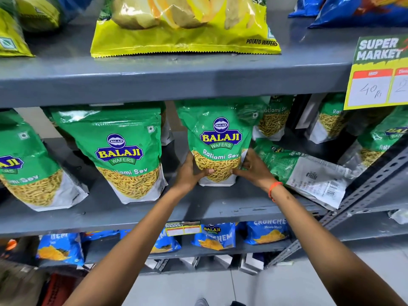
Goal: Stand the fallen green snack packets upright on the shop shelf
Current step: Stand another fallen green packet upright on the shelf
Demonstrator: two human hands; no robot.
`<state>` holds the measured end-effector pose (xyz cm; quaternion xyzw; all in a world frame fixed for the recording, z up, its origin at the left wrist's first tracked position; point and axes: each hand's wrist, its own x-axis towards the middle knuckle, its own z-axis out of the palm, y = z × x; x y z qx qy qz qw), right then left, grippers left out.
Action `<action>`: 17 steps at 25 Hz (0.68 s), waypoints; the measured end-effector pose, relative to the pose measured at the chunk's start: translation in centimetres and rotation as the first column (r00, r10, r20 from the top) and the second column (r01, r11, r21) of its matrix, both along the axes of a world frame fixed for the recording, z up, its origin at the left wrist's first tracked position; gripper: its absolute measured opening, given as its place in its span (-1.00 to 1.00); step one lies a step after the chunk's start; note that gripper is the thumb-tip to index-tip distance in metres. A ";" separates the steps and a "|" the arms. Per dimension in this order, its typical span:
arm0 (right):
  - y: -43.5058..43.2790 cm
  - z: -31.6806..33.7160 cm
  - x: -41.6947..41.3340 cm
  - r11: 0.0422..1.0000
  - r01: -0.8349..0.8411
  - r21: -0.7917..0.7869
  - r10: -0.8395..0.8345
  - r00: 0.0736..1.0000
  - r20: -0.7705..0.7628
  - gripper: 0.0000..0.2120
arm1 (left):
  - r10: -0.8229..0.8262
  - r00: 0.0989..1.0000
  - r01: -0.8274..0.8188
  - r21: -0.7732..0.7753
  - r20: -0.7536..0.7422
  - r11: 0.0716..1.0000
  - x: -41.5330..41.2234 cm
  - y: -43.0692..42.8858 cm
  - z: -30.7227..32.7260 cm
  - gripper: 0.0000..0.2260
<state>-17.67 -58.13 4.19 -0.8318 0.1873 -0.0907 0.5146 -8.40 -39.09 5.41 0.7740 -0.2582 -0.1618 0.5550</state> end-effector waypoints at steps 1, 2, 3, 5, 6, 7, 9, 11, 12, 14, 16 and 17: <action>0.1 0.1 -0.2 1.000 -0.001 -0.002 0.001 1.000 0.001 -0.44 | 0.012 1.000 -0.011 0.007 -0.009 1.000 -0.2 0.1 0.0 -0.40; 0.2 0.3 -0.4 1.000 0.001 0.006 -0.001 1.000 0.001 -0.47 | 0.024 1.000 -0.023 0.025 -0.011 0.999 -0.3 0.1 -0.1 -0.40; 0.2 0.3 -0.4 1.000 0.002 0.008 -0.002 1.000 0.008 -0.49 | 0.034 0.999 -0.033 0.042 -0.012 0.999 -0.3 0.1 -0.2 -0.40; 0.4 0.7 -0.6 0.999 0.009 0.032 -0.009 1.000 0.015 -0.51 | 0.043 0.999 -0.044 0.068 0.005 0.997 -0.5 0.1 -0.2 -0.40; 0.4 0.8 -0.6 0.999 0.013 0.045 -0.014 1.000 0.015 -0.52 | 0.050 0.999 -0.050 0.073 0.006 0.996 -0.5 0.1 -0.1 -0.39; 0.4 0.9 -0.7 0.998 0.003 0.063 -0.004 1.000 0.021 -0.51 | 0.058 0.998 -0.058 0.071 -0.004 0.996 -0.5 0.1 0.0 -0.39; 0.4 0.8 -1.0 0.997 -0.002 0.075 0.001 1.000 0.020 -0.51 | 0.063 0.998 -0.061 0.064 -0.029 0.996 -0.9 0.0 0.0 -0.39; 0.5 1.0 -1.3 0.997 0.001 0.072 -0.001 1.000 0.007 -0.51 | 0.063 0.997 -0.059 0.063 -0.052 0.996 -1.4 0.0 0.2 -0.39; 0.5 1.1 -1.2 0.998 -0.003 0.063 0.003 1.000 -0.005 -0.52 | 0.077 0.996 -0.073 0.071 -0.048 0.995 -1.5 0.0 0.3 -0.38; 0.1 1.6 -0.9 0.999 -0.034 0.011 0.035 0.998 -0.053 -0.52 | 0.125 0.992 -0.125 0.083 0.007 0.989 -2.1 -0.1 0.7 -0.33; -0.5 2.5 -0.9 0.990 -0.101 -0.097 0.089 0.989 -0.119 -0.53 | 0.207 0.969 -0.224 0.129 0.132 0.966 -3.1 -0.4 1.0 -0.17; -0.8 3.0 -1.0 0.982 -0.126 -0.143 0.107 0.986 -0.131 -0.53 | 0.249 0.941 -0.292 0.177 0.231 0.940 -3.8 -0.7 0.9 -0.07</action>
